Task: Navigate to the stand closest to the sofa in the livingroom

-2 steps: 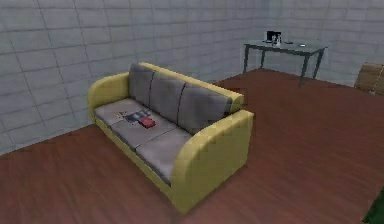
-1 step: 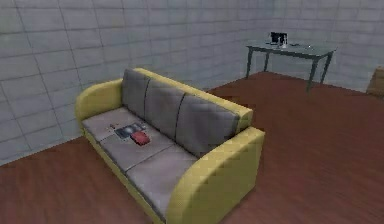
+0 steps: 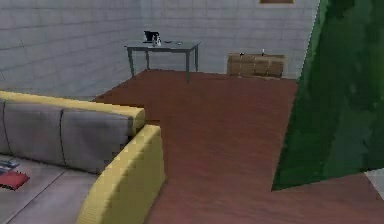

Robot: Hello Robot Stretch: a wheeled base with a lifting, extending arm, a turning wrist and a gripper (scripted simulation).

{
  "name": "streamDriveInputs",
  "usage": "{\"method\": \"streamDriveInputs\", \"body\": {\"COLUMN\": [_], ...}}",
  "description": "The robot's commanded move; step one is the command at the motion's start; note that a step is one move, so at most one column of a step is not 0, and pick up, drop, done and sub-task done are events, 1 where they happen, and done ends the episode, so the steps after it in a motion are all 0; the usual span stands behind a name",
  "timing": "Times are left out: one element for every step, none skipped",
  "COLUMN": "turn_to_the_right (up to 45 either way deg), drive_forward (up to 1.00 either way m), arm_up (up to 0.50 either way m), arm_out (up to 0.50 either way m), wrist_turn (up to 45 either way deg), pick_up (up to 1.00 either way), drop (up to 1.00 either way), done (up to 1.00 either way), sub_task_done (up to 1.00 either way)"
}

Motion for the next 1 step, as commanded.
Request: {"method": "streamDriveInputs", "body": {"turn_to_the_right": [0.0], "drive_forward": [1.00], "arm_up": [0.00], "arm_out": [0.00], "wrist_turn": [0.0], "pick_up": [0.00], "drop": [0.00], "done": [0.00], "sub_task_done": [0.00]}}
